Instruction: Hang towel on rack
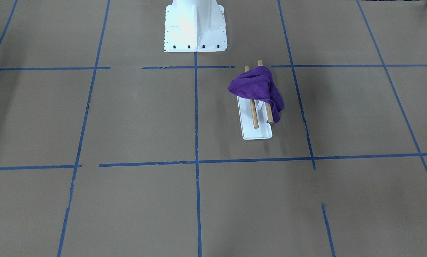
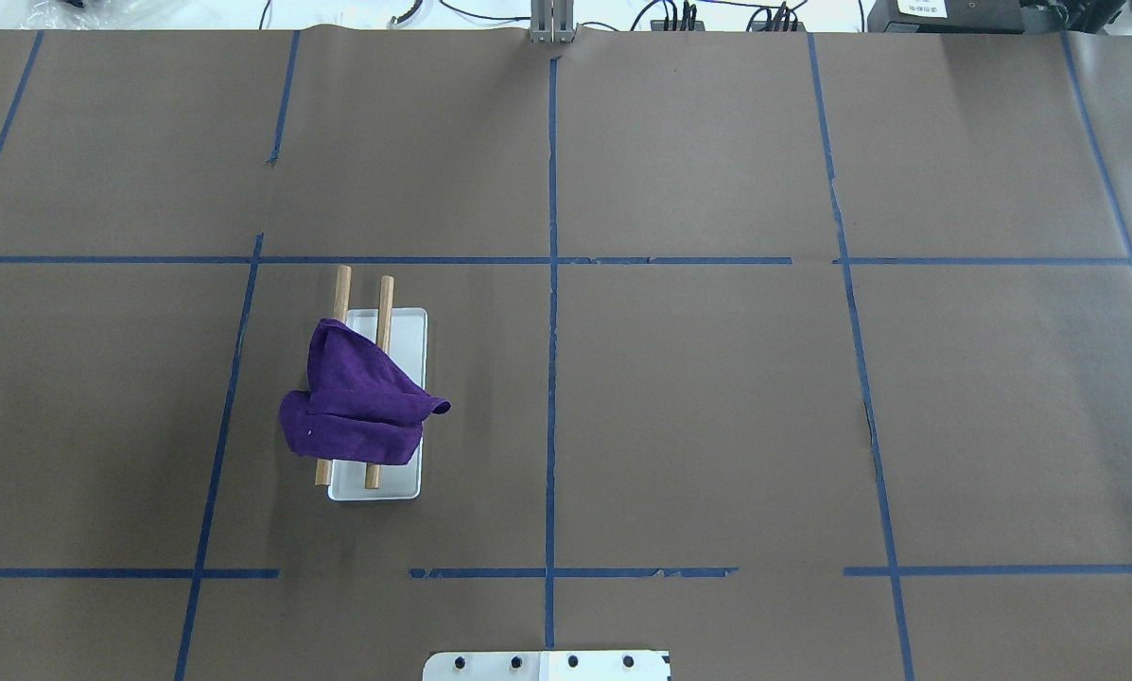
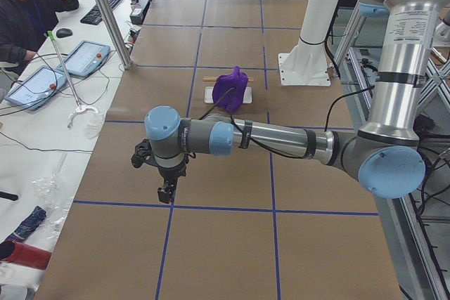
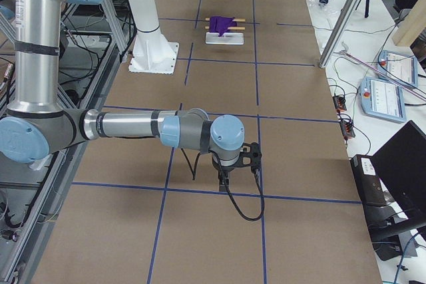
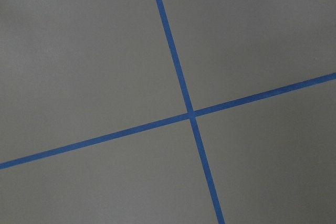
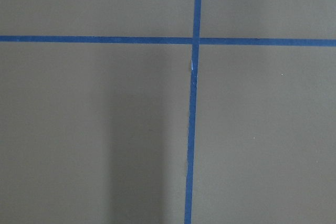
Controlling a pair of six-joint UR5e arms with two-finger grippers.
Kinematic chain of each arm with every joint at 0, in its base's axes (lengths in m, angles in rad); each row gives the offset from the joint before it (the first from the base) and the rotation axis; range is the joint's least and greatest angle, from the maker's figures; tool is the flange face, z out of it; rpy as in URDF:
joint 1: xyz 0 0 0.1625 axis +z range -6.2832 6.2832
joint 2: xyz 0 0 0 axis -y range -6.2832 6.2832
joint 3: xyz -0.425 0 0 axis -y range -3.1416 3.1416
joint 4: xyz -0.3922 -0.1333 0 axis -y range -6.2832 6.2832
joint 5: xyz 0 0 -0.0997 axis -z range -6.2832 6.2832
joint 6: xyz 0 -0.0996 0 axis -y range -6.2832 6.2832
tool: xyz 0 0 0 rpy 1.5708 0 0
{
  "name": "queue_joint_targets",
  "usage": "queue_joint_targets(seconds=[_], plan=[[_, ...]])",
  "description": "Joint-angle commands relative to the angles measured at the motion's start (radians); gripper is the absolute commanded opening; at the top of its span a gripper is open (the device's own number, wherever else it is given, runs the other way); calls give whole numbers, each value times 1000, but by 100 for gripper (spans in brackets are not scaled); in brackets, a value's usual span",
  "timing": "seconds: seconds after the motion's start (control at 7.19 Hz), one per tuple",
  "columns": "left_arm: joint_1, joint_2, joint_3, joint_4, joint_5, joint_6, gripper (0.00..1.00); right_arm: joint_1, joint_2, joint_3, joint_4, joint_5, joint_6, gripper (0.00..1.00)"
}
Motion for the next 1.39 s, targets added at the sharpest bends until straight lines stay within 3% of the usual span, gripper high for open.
queue_joint_targets(seconds=[0.0,0.42,1.25], plan=[[0,66,-9,2,-6,-10,100,3,4,0,-1,-26,8,100],[-22,132,-60,18,-41,-38,100,3,6,0,-1,-26,9,100],[-22,125,-104,89,-70,-116,100,3,0,-10,-3,-53,10,100]])
